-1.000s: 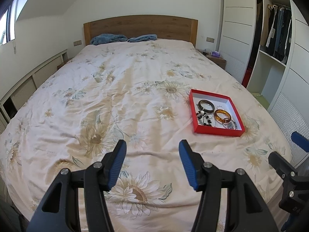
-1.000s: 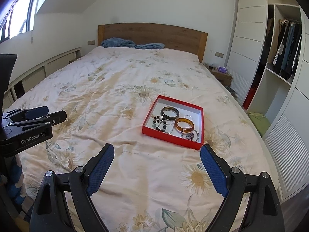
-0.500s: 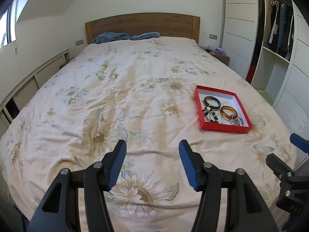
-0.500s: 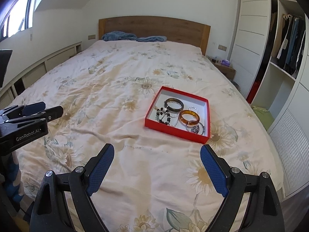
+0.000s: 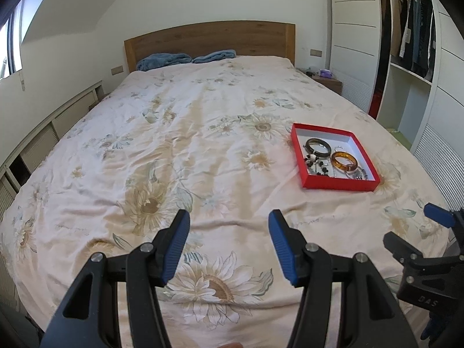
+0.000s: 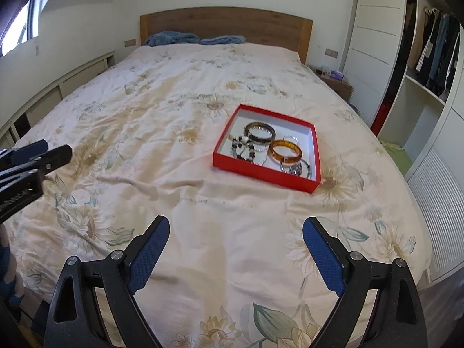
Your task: Organize jewelry
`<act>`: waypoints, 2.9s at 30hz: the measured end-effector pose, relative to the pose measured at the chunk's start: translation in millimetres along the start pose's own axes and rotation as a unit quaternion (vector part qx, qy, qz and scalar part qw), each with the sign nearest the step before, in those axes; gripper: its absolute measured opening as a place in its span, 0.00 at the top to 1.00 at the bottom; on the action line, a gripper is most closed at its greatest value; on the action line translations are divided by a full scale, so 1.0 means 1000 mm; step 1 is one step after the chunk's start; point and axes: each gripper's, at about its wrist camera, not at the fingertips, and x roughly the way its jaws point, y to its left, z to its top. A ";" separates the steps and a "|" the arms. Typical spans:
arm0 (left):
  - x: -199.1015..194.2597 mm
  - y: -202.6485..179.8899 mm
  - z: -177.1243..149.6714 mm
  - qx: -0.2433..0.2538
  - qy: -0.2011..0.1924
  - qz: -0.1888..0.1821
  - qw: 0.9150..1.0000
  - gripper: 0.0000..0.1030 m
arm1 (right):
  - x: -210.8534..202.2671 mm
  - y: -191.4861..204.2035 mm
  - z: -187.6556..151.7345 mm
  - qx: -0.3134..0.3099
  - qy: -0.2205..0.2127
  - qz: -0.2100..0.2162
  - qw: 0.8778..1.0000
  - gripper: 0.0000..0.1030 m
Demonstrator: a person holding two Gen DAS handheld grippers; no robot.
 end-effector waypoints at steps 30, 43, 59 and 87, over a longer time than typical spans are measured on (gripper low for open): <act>0.030 -0.007 -0.028 0.014 0.052 -0.008 0.998 0.47 | 0.025 -0.010 -0.018 0.028 0.019 0.005 0.999 0.00; 0.037 -0.006 -0.032 0.015 0.063 -0.010 0.998 0.47 | 0.031 -0.007 -0.019 0.024 0.028 0.006 0.999 0.00; 0.047 -0.006 -0.038 0.020 0.080 -0.009 0.997 0.47 | 0.039 -0.003 -0.020 0.021 0.039 0.009 0.999 0.00; 0.052 -0.004 -0.040 0.023 0.086 -0.008 0.996 0.47 | 0.045 -0.002 -0.021 0.020 0.043 0.010 0.999 0.00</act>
